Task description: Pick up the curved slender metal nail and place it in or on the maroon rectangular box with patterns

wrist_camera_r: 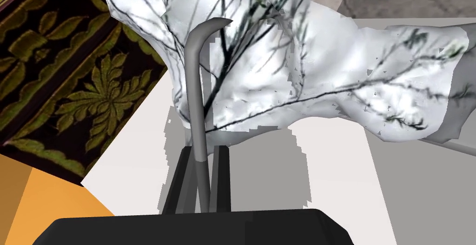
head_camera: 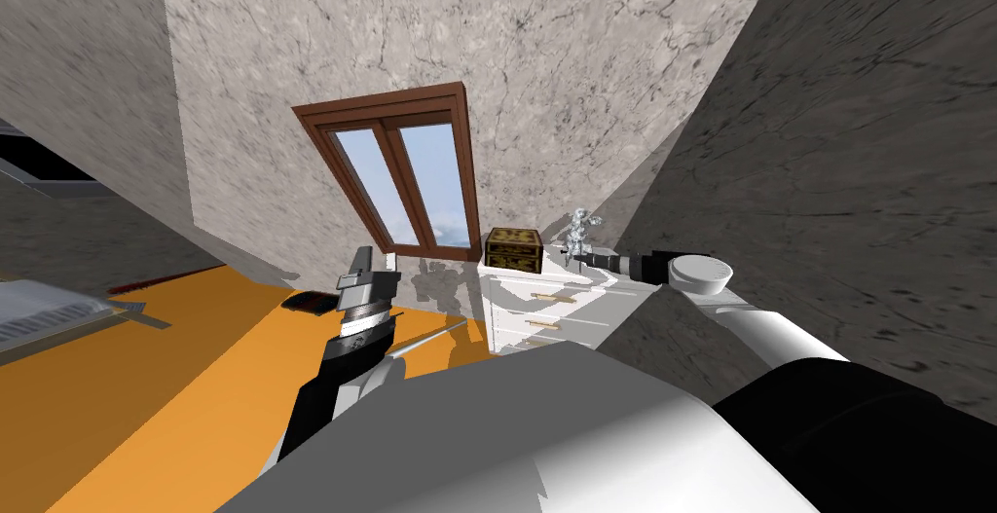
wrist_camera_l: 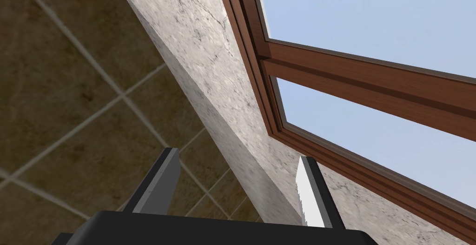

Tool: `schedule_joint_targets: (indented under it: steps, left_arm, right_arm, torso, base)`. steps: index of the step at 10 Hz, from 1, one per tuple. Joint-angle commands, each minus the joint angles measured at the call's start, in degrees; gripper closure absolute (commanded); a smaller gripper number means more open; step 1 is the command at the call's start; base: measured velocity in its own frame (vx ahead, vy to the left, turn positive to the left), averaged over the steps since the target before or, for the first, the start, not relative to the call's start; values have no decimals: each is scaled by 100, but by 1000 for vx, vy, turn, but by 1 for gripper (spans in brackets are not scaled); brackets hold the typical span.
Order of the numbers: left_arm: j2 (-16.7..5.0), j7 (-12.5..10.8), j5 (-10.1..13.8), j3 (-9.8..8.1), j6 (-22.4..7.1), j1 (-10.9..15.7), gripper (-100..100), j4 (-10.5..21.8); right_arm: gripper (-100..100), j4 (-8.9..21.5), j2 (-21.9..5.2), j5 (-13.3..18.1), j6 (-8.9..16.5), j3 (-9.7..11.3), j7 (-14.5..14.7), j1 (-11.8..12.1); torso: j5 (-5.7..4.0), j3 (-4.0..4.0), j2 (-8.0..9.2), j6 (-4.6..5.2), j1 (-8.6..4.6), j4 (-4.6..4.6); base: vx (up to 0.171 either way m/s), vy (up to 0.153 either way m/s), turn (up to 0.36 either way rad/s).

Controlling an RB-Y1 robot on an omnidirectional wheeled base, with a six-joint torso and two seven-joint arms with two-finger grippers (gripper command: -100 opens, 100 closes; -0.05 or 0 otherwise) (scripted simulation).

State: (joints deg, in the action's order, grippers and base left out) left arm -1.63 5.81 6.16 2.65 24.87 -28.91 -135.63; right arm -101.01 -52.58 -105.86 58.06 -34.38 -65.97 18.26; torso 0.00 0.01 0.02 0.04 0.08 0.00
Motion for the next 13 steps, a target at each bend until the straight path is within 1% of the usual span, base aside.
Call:
schedule_joint_targets:
  steps: [1,2,4,5,7,9,10,11,13]
  left_arm:
    - [0,0,0,0,0,0,0,0]
    - [0,0,0,0,0,0,0,0]
    - [0,0,0,0,0,2,0,0]
    - [1,0,0,0,0,2,0,0]
    - [1,0,0,1,0,2,0,1]
    - [1,0,0,1,0,2,0,1]
    - [1,0,0,1,0,2,0,0]
    - [1,0,0,1,0,1,0,0]
    - [1,0,0,1,0,0,0,0]
  right_arm:
    - [0,0,0,0,0,0,0,0]
    - [100,-41,-44,-13,-5,-51,-2,-4]
    - [100,-87,-110,-36,-16,-105,-28,-3]
    - [100,-110,-151,-51,-22,-133,-51,-2]
    - [100,-203,-361,-135,-51,-261,-207,7]
    - [100,-276,-628,-242,-91,-413,-457,24]
    - [100,-289,-701,-270,-103,-455,-531,28]
    - [100,-309,-851,-328,-128,-544,-690,36]
    - [100,-321,-1004,-387,-152,-639,-857,44]
  torso:
    - [0,0,0,0,0,0]
    - [0,0,0,0,-1,0]
    - [-3,42,77,16,5,12]
    - [-2,49,86,18,10,16]
    - [0,55,96,16,24,20]
    - [8,53,91,12,56,20]
    - [15,48,77,10,65,21]
    - [15,30,46,5,66,14]
    - [17,-1,-6,-1,74,2]
  base:
    - [0,0,0]
    - [-128,6,-89]
    - [-191,43,-99]
    - [-182,44,-73]
    - [-183,84,-78]
    - [-149,149,-45]
    - [-38,134,-9]
    - [22,143,14]
    - [70,138,18]
